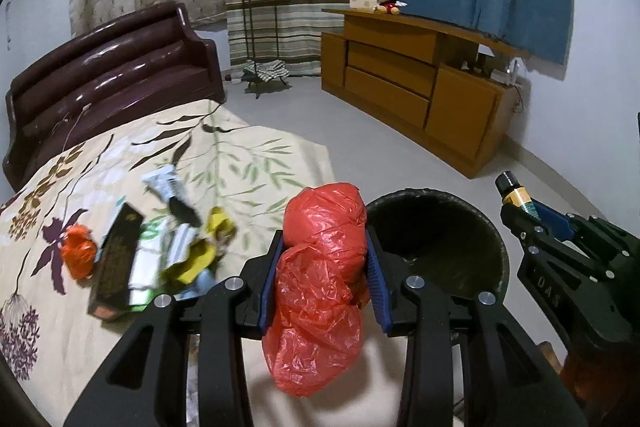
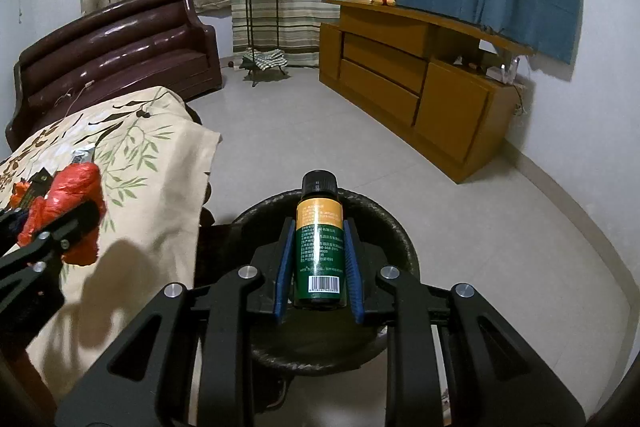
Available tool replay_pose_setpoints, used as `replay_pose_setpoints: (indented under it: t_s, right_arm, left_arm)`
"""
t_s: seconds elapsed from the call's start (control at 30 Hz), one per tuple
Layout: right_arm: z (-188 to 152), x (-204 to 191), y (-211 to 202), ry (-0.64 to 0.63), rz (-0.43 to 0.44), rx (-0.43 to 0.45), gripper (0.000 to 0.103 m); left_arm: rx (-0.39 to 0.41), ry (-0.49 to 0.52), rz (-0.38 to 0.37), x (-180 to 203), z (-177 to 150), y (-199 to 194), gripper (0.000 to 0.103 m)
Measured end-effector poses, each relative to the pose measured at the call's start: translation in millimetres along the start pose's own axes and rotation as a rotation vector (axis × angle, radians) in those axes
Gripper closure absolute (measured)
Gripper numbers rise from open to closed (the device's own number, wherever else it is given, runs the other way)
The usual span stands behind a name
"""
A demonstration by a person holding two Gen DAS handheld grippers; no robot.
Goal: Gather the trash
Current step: 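Carry both items over the black bin and open both tools to drop them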
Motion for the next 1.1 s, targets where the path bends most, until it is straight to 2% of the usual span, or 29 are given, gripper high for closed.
replay_pose_setpoints:
  t_s: [0.5, 0.83, 0.93, 1.0, 1.1]
  right_arm:
    - [-3.0, 26.9, 27.5, 0.020, -0.012, -0.025, 0.080]
    - [-1.7, 32.6, 40.5, 0.029, -0.011, -0.038, 0.080]
    - [-1.4, 32.8, 42.2, 0.031, -0.011, -0.040, 0.080]
    - [-1.0, 34.2, 41.6, 0.037, -0.008, -0.037, 0.078]
    - [-0.7, 34.7, 41.5, 0.040, -0.013, -0.034, 0.072]
  left_arm:
    - [-0.043, 0.063, 0.018, 38.0, 13.3, 46.8, 0.065]
    - [-0.053, 0.092, 0.029, 50.5, 19.2, 59.5, 0.063]
    - [-0.054, 0.089, 0.033, 51.1, 18.5, 60.6, 0.058]
    - [-0.047, 0.082, 0.037, 49.3, 19.7, 59.7, 0.049]
    - [-0.045, 0.071, 0.039, 46.6, 20.4, 58.6, 0.046]
Point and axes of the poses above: each gripper's, at about its wrist camera, not at the fingertips, and y roughly the way its jaws point, x to its right, z to its top, the point moved 7 cm from there along y, roughly the way its jaws point, and after that the axes turned 1 degree about -y, right-handed, at the moved point
